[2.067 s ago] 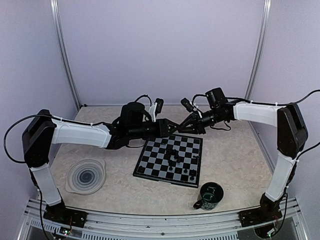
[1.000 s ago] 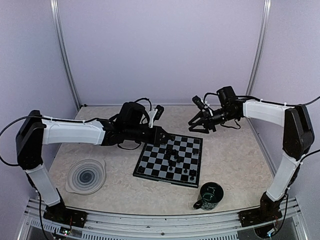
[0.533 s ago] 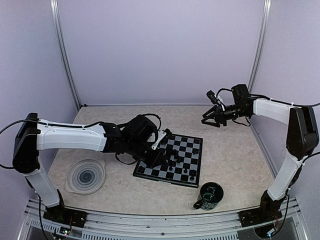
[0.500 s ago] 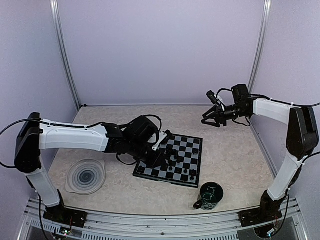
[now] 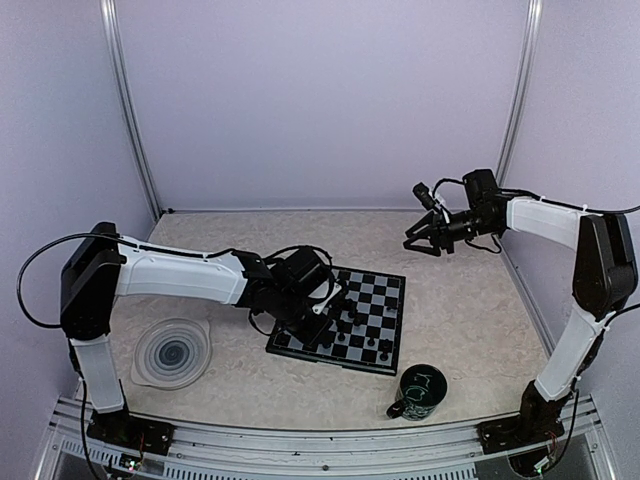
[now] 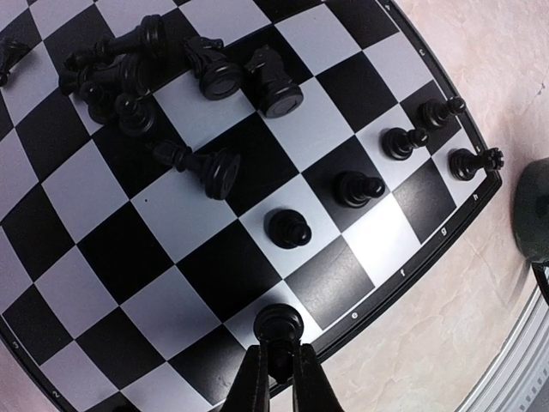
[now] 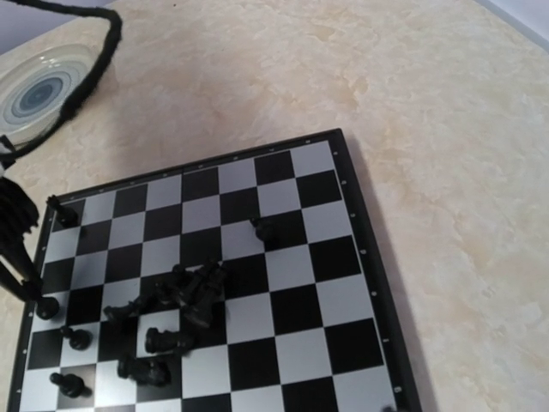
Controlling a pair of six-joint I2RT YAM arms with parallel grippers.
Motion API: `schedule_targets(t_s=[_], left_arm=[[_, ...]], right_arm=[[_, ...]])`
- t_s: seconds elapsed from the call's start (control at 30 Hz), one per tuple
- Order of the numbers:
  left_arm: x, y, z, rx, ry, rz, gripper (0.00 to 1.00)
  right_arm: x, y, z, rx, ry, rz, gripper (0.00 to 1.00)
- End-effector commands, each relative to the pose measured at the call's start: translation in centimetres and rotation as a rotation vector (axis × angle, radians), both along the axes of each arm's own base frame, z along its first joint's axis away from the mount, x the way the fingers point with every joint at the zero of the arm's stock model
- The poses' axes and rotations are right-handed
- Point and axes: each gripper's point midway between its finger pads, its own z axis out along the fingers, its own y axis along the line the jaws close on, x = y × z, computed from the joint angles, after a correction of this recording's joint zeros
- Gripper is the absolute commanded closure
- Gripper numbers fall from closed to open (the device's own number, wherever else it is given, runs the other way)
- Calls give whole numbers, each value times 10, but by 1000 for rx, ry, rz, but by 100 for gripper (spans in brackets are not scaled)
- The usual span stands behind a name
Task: Set up the chess pieces on the board
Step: Place the bishop on f8.
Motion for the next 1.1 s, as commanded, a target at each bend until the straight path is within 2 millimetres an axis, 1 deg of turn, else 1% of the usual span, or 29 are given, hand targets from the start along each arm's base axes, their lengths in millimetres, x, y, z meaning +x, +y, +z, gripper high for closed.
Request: schedule_targets(t_s=[0.0, 0.23, 0.43, 0.57, 0.87, 1.07], left_arm=[[-2, -1, -1, 31, -6, -19, 92], [-6, 3, -2, 64, -4, -22, 92], [3, 21, 1, 144, -58, 19, 92], [5, 21, 2, 144, -62, 31, 92], [4, 21, -8, 162, -44, 31, 91], [3, 25, -8, 174, -42, 35, 85]], right_arm=[[-4, 3, -3, -6, 8, 20, 48], [-5, 4, -7, -5, 21, 28, 48], [-5, 4, -11, -2, 41, 35, 48], [-5, 5, -12, 1, 52, 40, 48], [-6, 5, -13, 0, 61, 43, 47], [-6, 5, -15, 0, 68, 44, 46]])
